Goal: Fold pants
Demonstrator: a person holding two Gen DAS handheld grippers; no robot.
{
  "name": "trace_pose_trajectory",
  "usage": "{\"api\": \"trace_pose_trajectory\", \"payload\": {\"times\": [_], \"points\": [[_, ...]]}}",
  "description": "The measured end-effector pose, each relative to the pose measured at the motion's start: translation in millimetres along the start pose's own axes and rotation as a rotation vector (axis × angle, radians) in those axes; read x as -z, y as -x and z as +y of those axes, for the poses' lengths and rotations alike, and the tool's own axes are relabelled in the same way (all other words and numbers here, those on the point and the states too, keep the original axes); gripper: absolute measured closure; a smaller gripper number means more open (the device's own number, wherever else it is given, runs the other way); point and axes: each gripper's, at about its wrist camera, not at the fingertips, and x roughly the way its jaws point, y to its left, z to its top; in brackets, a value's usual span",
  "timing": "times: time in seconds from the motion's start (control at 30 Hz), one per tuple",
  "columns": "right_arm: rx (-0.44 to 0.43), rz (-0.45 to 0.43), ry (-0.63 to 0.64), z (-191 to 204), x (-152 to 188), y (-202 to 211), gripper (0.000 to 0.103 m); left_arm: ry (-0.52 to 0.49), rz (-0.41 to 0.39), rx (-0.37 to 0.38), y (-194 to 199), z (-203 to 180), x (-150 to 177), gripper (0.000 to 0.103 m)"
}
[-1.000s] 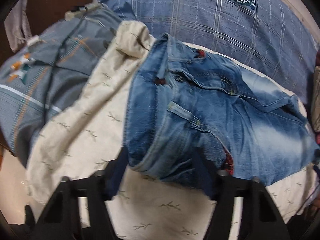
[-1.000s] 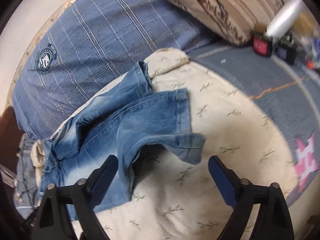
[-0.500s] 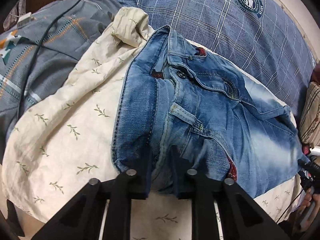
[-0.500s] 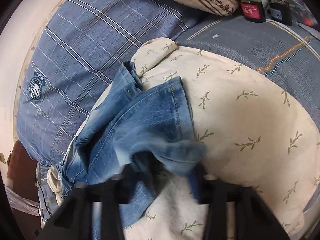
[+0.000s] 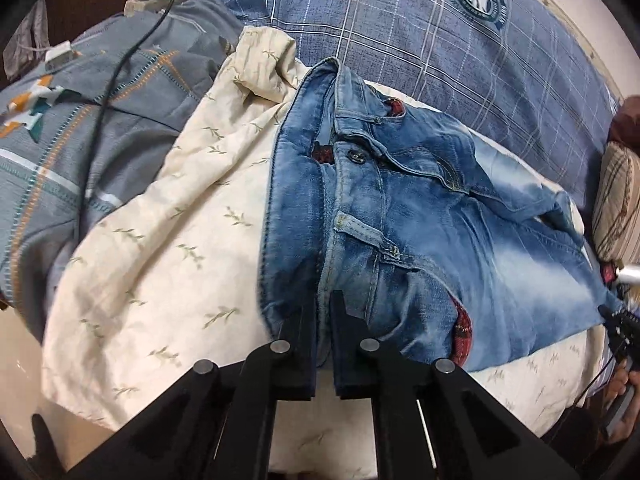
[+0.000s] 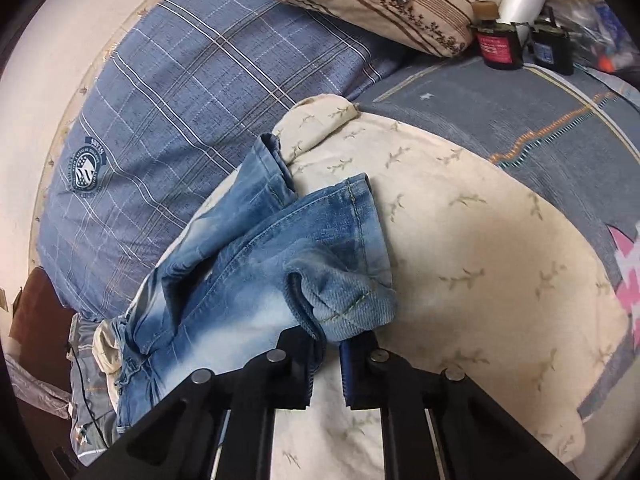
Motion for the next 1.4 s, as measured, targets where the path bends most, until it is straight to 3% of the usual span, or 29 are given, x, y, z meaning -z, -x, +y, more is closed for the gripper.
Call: {"api": "trace_pose_trajectory", "payload": {"times": [0.27,0.37,0.43,0.5,0.57,0.67,0.9,0.97,1.13,1.4], "points": [[-0.006,0.010,0.018,-11.5,18.5,34.2,0.092,-0.032,0.005,-0.002,26.3,10.1,15.1,0.097],[0.008,0.070,0.031,-20.2,22.8,27.4,0.092,-0.034,0.081,-0.056,3.4,14.9,18.0,0.093],[0.003,0.154,-0.021,-33.8,24.0,11.1,0.086,0.038,0.156,-0.051,-14.5,25.5,17.3,0.091],[-0.052,0.212,-0.114,-52.9,25.7,3.5,0.080,0.057,0.144,-0.035,-10.7,29.2,13.7,0.087],[-0.114,0.230,-0.161,-65.4,23.7,12.7,0.064,0.027,0.112,-0.046,2.1,31.1,7.7,0.080],[-0.112,0.180,-0.109,-75.9,17.1,44.8,0.046,0.011,0.086,-0.098,18.5,38.7,-0.1,0.079],[-0.048,0.042,-0.082,-87.2,-18.7,104.9,0.046,0.046,-0.005,-0.149,45.7,59.5,-38.6,0.078],[-0.071,0.006,-0.074,-74.4,-36.7,107.9,0.046,0.033,-0.030,-0.134,45.9,52.1,-63.1,0.077],[-0.126,-0.017,0.022,-4.8,-74.3,76.9,0.042,-0.015,-0.058,-0.090,21.0,30.0,-119.7,0.045],[-0.145,0.043,0.136,88.9,-120.1,-15.9,0.042,0.025,0.020,-0.088,-51.4,13.1,-198.9,0.038]]}}
